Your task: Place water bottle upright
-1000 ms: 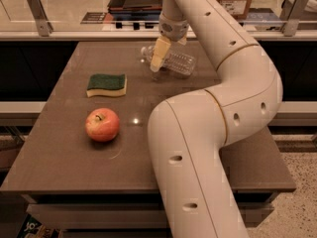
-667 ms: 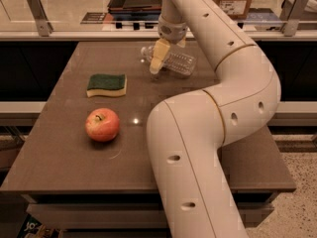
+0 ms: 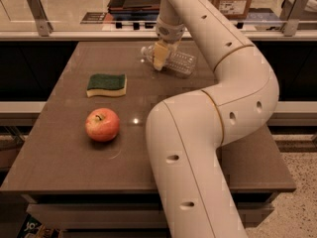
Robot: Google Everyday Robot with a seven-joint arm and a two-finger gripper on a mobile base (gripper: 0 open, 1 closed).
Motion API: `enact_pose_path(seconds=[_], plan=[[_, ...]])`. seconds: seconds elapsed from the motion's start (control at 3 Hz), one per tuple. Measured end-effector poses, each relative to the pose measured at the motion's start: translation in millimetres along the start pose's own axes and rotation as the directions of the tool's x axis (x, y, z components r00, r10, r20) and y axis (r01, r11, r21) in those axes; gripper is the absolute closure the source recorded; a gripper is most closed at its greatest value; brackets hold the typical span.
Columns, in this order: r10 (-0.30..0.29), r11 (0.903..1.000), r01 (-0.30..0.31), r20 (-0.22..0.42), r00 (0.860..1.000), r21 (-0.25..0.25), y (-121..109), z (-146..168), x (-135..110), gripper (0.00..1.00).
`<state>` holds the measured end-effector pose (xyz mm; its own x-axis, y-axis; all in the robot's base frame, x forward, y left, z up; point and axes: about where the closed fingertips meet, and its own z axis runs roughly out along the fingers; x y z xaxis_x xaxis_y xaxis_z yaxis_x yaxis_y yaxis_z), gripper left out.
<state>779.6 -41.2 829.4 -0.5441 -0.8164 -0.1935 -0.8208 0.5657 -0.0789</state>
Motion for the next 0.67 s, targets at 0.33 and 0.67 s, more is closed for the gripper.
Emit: enact_pose_path(seconds=[0.33,0.67], plan=[[-0.001,1.0000,0.001,0.013,1.000,0.008,-2.6,4.2,-4.7,0.64],[-0.001,0.9999,0.001,0.021,1.000,0.013,-4.2,7.0,-7.7,0.87]])
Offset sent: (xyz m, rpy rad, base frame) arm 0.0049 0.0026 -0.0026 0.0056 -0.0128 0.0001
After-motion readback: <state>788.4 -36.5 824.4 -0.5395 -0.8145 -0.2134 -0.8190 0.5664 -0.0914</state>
